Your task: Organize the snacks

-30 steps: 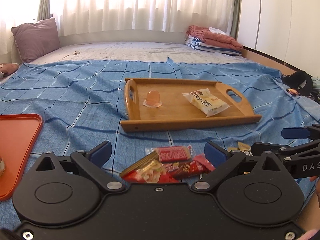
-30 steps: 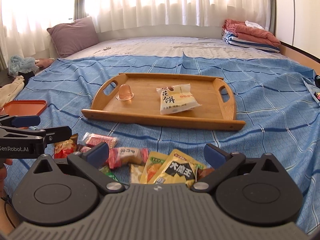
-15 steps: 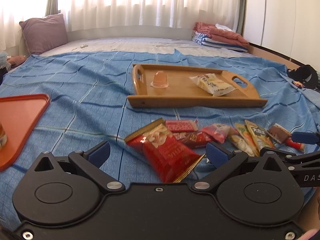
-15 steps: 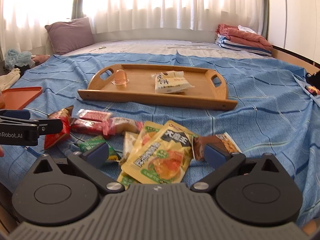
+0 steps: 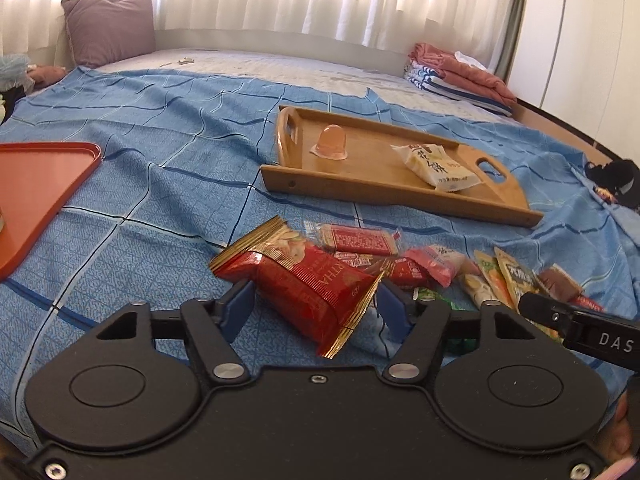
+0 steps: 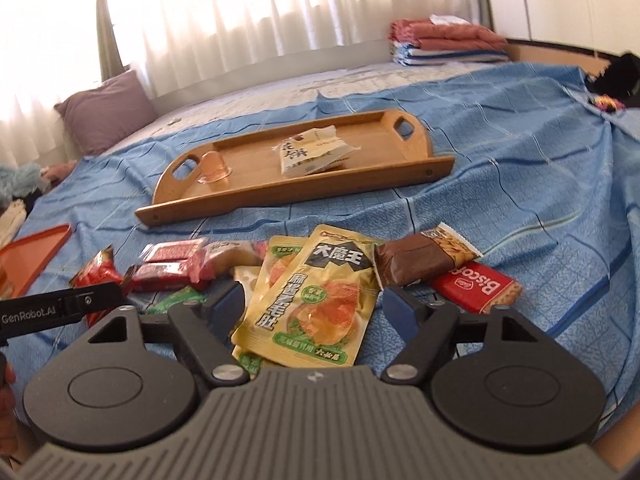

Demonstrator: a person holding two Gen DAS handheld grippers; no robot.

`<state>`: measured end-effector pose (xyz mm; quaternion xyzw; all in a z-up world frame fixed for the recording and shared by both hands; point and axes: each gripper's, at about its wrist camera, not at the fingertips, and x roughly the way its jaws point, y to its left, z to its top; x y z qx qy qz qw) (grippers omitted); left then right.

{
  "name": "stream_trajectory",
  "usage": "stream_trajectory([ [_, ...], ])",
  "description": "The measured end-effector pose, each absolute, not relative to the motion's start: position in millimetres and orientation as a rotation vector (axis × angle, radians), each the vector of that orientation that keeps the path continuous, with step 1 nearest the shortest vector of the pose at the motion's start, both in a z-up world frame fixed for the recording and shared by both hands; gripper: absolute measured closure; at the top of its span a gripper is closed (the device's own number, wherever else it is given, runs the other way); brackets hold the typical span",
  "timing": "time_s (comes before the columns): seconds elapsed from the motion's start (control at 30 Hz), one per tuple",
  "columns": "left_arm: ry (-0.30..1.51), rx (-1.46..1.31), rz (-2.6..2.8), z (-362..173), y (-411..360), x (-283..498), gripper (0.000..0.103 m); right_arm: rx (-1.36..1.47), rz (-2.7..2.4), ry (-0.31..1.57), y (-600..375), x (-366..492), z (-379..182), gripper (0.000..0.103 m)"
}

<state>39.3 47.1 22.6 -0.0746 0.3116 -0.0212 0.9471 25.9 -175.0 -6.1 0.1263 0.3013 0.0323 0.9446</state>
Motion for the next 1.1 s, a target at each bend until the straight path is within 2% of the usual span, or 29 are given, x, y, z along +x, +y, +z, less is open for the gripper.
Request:
stream_trajectory([
  [0.07,0.628,-0.162,-0.027,24,48,41,0.039,0.305,0.052,0.628,-178,30,-9,0.022],
  [0.13,0.608,-0.163,0.000,25,48,43,0.033,0.327,0.041,0.631,-179,33,-11,0.022],
  [0.2,0.591,-0.152,0.019,26,48,44,0.018,0.328,0.032,0.631,-178,36,-12,0.022],
  [0.53,0.613,-0.159,0.046,17,46,60,0.012,0.281,0.003,0.619,-163,49,-16,0.024],
  [0.57,0.616,-0.159,0.044,17,46,62,0.012,0.280,0.001,0.616,-162,50,-16,0.028],
  [0.67,0.627,-0.165,0.043,15,45,65,0.012,0.286,0.006,0.613,-160,51,-15,0.032],
  [1.1,0.656,-0.186,0.058,8,50,71,0.008,0.163,0.081,0.587,-139,35,-9,0.032],
])
